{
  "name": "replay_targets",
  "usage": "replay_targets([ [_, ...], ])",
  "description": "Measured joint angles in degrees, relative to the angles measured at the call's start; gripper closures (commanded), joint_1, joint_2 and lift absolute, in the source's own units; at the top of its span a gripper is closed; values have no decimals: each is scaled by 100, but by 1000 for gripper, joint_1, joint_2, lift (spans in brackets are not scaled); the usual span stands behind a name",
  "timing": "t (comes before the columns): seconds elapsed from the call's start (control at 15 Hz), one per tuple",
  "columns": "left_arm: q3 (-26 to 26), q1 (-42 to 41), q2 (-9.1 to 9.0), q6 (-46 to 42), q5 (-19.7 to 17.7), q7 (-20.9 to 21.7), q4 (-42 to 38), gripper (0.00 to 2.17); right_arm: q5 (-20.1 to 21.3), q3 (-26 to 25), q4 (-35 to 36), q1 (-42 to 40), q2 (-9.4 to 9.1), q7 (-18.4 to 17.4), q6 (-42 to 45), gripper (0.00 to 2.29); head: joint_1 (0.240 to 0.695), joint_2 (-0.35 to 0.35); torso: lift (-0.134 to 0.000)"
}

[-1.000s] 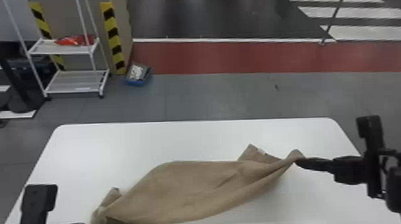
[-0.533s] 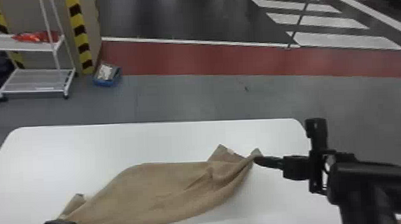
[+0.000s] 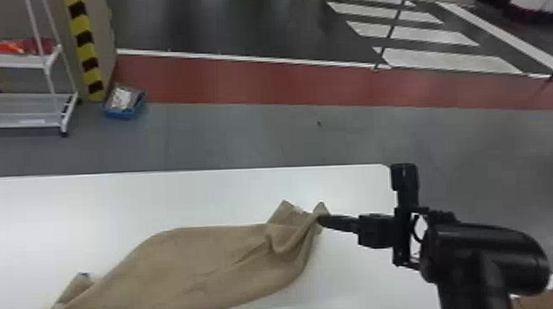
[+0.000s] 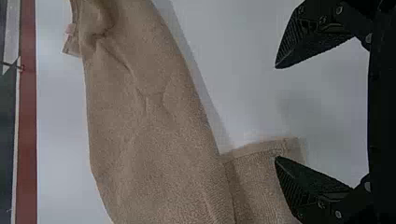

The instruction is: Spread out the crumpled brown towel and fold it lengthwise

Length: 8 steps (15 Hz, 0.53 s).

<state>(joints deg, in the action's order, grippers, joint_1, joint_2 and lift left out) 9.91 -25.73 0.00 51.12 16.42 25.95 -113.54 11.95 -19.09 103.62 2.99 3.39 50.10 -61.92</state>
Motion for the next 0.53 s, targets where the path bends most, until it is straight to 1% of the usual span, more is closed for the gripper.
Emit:
replay_targets([
  [0.27,-184,99,0,-16,-10,-34,151,269,-111,-93,3,-46,4,9,5,1798,695,-235,0],
  [0.4,-253,103,0,-19,-13,-17,171,545,-146,-121,4,-53,4,9,15,1798,695,-229,0],
  [0.53,-294,116,0,-30,8,44,204,549,-174,-137,3,-55,4,9,39,1798,695,-227,0],
])
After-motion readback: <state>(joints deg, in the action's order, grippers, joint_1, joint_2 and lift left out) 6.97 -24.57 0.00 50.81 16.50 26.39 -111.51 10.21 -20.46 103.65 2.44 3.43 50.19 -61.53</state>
